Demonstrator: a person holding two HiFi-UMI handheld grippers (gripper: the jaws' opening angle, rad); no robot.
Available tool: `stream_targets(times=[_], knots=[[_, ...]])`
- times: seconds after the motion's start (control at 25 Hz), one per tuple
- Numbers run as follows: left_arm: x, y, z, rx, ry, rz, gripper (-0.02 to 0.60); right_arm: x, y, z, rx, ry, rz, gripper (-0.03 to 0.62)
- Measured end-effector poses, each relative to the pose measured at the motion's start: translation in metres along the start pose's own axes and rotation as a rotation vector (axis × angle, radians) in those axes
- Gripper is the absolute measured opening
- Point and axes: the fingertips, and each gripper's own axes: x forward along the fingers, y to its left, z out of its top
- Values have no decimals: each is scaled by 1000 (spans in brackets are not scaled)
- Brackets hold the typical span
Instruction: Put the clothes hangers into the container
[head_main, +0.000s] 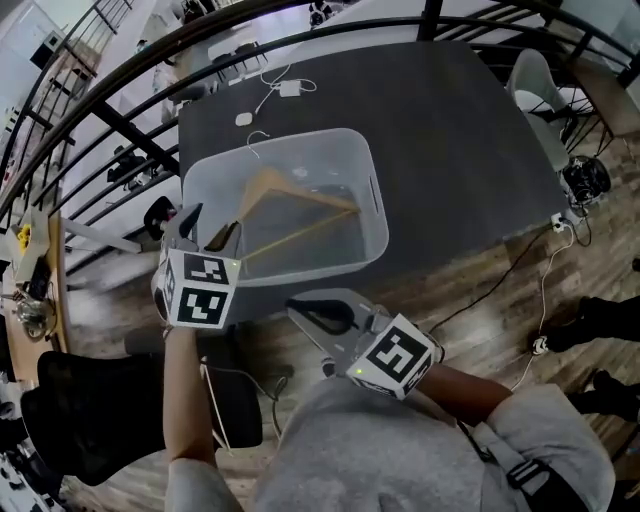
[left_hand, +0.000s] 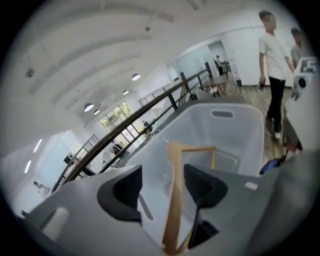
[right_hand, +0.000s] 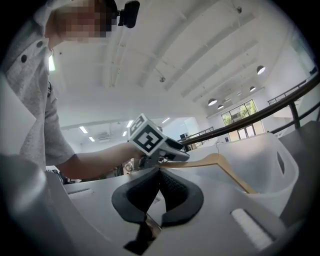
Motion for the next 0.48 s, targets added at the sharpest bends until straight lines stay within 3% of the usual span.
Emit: stream_targets(times=[0.12,0.2,0.36,0.48], knots=[[-55,7,-4,-161,-175,55,245,-15,8,3,-46,-16,-59,-1],[-88,6,-21,-254,-257,77,177,-26,9,7,-67,-29,-111,0],[-132,-12,-69,-398,-325,84,45,-43,4,12,-76,-33,-212,-1],[-155,-26,-92,-520,-367,68,14,-47,-2,21,-75,-30,-256,-1]])
